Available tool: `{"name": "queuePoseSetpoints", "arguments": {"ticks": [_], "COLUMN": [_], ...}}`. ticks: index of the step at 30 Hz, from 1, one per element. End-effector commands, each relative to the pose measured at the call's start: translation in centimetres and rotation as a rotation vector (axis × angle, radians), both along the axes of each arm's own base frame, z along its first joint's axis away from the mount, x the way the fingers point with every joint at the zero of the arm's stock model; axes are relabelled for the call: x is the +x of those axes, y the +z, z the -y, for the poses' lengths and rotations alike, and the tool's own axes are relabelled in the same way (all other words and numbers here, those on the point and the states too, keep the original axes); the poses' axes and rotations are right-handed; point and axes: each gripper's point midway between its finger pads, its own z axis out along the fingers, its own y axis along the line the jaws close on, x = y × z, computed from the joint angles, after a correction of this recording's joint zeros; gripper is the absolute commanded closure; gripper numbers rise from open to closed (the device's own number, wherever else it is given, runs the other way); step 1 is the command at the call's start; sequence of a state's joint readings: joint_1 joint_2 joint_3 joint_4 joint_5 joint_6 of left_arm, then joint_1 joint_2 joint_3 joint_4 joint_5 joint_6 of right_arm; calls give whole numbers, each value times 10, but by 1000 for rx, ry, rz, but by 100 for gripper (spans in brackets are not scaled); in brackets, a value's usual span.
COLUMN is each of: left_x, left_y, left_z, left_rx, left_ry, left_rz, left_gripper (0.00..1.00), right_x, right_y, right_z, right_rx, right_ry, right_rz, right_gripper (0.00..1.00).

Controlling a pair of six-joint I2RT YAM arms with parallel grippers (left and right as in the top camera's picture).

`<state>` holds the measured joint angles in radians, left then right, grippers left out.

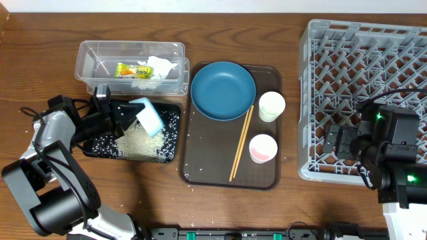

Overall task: Sort waste into correct bins and load items into the dishwasher rack
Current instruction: 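Tip the bowl over the black tray to pour out the rice, then return the emptied bowl to the brown tray and release it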

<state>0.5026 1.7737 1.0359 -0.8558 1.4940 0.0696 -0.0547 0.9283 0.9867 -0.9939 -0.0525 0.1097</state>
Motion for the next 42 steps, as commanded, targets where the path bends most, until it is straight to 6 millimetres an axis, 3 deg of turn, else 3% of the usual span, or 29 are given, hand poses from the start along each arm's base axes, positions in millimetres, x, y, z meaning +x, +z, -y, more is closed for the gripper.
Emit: {"name": "queuePoseSetpoints", "arguments": {"ticks": [1,3,4,6,8,9,10,12,13,15,17,20,25,28,35,42], "left_x": [2,1,1,1,3,2,1,-1,0,1,-1,-7,-27,-39,-47,-64], "left_y": [3,5,17,18,6,-3,1,22,20,11,27,31,32,23,-22,-66], "left_z": [-5,-6,-5,-5,-8,-10,-9,-4,-5,-8,-5,5,44,72,127,187], "left_rx": [44,4,-43,-18,65,86,24,-27,33,72,-19,42,254,447,948,1172], "left_ry": [3,17,22,18,8,12,24,19,10,10,22,-13,-158,-267,-432,-614], "left_rz": [89,37,88,124,135,58,4,111,172,120,133,156,172,155,141,213], "left_gripper": [94,94,94,94,94,94,94,94,94,94,94,94,94,94,94,94], "right_x": [2,2,2,1,1,1,1,-1,-2,-2,-2,-1,-1,0,1,1], "right_y": [6,6,6,6,6,6,6,4,4,4,4,4,5,5,6,6], "right_z": [-1,-1,-1,-1,-1,-1,-1,-1,-1,-1,-1,-1,-1,-1,-1,-1], "right_rx": [-1,-1,-1,-1,-1,-1,-1,0,0,0,0,0,-1,-1,-1,-1], "right_ry": [9,10,10,10,10,9,9,9,10,9,10,9,9,9,9,9], "right_rz": [14,14,14,12,12,11,10,0,-3,-3,-3,-2,2,6,8,8], "right_gripper": [1,1,1,1,1,1,1,1,1,1,1,1,1,1,1,1]}}
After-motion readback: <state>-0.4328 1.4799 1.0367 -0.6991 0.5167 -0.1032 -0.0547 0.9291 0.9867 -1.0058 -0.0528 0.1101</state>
